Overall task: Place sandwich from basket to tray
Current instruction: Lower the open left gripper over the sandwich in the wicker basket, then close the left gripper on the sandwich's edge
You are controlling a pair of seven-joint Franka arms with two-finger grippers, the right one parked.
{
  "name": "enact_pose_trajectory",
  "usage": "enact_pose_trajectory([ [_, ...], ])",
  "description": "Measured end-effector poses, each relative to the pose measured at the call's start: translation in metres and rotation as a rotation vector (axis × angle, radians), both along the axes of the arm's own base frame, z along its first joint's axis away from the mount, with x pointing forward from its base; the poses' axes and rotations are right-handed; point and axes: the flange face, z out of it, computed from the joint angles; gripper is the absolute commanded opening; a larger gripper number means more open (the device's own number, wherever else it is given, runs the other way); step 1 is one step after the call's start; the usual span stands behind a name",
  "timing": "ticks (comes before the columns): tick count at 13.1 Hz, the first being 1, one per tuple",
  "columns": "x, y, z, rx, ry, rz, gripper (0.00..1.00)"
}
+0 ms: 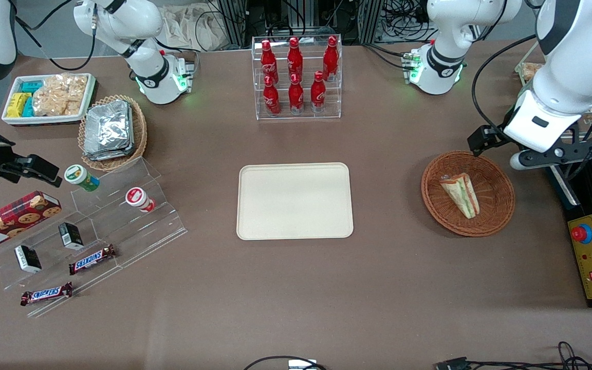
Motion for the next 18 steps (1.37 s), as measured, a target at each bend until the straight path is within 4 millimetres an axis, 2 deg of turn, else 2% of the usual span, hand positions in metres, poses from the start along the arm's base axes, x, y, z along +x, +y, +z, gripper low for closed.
enact_pose_trajectory([
  [2,-0.001,0.004,-0.007,0.005,0.02,0.008,1.0],
  [5,0.004,0.029,-0.043,0.009,0.047,0.05,1.0],
  [8,0.002,0.051,-0.099,0.001,0.034,0.093,1.0],
  [13,-0.031,0.061,-0.203,-0.007,-0.014,0.173,1.0],
  [18,-0.043,0.08,-0.273,-0.029,-0.052,0.205,1.0],
])
